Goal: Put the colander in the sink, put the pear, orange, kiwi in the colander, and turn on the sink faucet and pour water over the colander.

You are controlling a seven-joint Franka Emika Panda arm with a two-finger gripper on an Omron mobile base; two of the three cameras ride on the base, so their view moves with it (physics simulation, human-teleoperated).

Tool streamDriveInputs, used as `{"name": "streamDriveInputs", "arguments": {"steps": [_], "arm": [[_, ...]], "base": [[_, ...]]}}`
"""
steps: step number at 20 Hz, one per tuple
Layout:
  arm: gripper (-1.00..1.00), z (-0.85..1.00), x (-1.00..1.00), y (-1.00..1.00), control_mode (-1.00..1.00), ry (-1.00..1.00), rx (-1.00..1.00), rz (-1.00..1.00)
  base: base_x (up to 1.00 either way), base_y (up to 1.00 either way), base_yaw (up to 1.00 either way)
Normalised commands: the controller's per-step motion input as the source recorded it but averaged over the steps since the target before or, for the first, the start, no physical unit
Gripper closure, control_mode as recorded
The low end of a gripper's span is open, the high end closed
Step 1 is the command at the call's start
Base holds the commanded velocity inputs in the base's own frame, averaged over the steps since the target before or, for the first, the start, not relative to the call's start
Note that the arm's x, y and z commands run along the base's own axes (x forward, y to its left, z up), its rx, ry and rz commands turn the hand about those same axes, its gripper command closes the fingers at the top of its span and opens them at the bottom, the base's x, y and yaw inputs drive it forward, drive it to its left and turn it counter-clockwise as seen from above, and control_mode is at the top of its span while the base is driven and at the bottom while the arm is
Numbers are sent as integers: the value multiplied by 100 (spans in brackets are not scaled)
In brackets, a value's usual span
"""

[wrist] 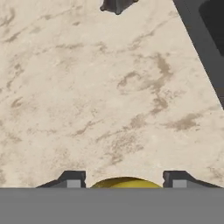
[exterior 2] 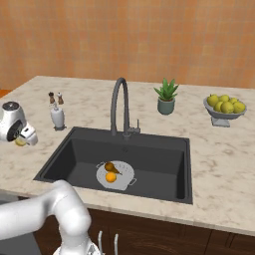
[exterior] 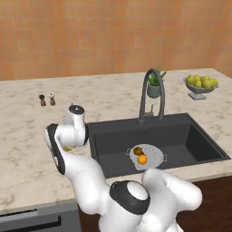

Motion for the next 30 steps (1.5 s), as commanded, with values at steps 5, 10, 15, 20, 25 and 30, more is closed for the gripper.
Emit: {"name": "streamDriveInputs", "arguments": {"steps": [5, 10, 15, 20, 25, 30], "arm": [[100, 32, -6, -100, -100, 23, 0, -47], [100, 31, -1, -100, -100, 23, 0, -47], [100, 8, 0, -100, -100, 9, -4, -45], [100, -28, -12, -100, -100, -4, -16, -32], [100, -38, -7, -100, -100, 0, -14, -18], [100, -22, 0, -100, -100, 0, -2, -14]], "base": [[0, 0, 0], [0, 0, 0], [0, 0, 0], [0, 0, 0], [0, 0, 0], [0, 0, 0]]}}
